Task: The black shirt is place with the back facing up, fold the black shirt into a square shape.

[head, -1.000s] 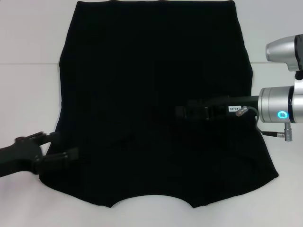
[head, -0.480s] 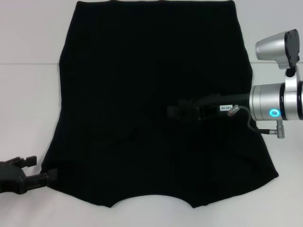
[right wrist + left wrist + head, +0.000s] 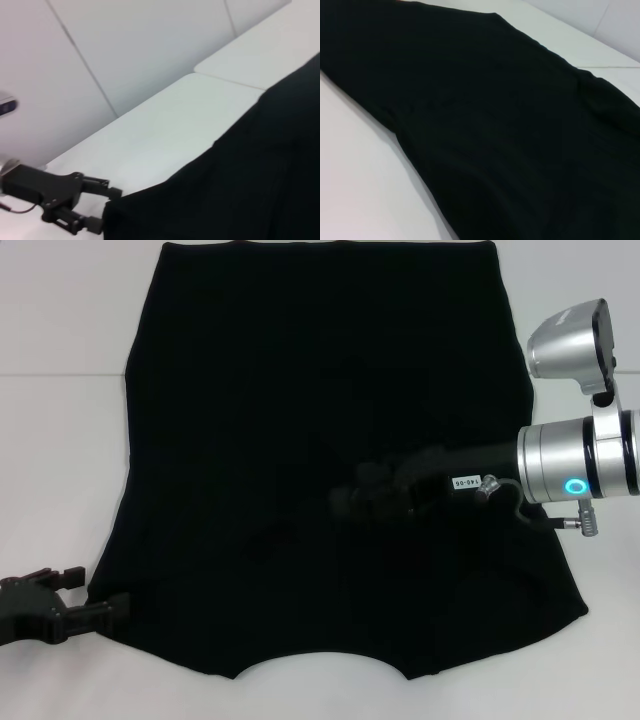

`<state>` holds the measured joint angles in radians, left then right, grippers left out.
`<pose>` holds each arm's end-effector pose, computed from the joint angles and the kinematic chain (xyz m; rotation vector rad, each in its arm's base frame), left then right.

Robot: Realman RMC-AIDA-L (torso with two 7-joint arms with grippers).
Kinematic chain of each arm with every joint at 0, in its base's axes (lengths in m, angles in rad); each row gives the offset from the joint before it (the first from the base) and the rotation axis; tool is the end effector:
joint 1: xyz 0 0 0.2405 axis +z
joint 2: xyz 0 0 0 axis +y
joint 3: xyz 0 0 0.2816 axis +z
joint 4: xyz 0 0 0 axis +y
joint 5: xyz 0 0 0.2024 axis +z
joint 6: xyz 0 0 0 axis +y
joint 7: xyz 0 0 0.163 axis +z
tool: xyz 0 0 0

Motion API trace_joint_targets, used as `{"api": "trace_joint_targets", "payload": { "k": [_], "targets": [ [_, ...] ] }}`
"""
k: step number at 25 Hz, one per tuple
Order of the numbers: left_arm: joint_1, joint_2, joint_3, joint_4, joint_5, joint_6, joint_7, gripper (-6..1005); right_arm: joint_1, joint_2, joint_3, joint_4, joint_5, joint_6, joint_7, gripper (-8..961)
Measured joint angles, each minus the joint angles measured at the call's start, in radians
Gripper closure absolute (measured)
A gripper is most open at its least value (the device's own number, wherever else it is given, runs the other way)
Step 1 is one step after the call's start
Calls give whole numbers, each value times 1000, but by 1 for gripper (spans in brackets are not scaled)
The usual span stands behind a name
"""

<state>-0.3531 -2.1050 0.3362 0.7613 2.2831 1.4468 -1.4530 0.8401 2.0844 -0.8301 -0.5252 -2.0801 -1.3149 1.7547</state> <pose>-0.3831 0.2914 0.0058 -2.3248 -1.0460 -0.4248 0.1879 0.4104 -0.0762 -2.8152 0.8730 0.5044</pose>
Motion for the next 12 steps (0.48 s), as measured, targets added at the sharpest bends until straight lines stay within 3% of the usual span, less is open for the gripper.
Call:
{"api": "trace_joint_targets", "payload": {
  "k": [9, 12],
  "targets": [
    [-17, -1, 9, -13, 14, -15, -3, 123, 2, 0, -2, -6, 1, -3, -13, 34],
    [-23, 3, 9, -13, 27, -17, -22, 143, 2, 0, 1, -6, 7, -2, -13, 34]
  ]
}}
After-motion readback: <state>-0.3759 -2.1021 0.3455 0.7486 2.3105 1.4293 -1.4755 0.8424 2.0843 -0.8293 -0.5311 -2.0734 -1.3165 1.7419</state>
